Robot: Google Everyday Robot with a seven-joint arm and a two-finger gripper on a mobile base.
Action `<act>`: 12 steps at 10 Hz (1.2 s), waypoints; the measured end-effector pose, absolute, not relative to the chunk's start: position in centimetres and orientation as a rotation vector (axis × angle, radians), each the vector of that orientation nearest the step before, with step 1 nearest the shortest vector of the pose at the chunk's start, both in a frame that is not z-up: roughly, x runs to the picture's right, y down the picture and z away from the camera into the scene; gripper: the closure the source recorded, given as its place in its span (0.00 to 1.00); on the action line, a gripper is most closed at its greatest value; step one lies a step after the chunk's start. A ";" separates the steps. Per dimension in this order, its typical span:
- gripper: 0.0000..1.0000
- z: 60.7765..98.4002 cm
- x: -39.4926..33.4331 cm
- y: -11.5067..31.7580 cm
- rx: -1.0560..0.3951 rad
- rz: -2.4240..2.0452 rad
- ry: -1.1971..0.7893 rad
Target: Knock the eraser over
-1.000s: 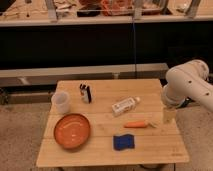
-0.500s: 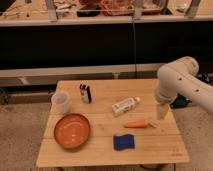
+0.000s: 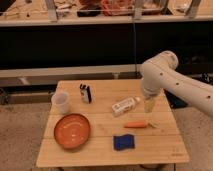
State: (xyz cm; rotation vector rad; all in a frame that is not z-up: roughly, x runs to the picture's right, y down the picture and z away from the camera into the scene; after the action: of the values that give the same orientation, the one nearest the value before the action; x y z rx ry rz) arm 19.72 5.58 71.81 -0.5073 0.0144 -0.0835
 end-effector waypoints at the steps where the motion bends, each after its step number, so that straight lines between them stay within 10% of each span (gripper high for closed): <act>1: 0.20 72.2 18.9 5.1 -0.502 -0.096 0.017; 12: 0.20 76.9 8.4 0.6 -0.473 -0.257 -0.024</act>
State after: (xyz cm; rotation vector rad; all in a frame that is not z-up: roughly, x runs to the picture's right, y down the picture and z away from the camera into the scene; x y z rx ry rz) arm 8.42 0.64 76.92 -0.4731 -0.0239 -0.2568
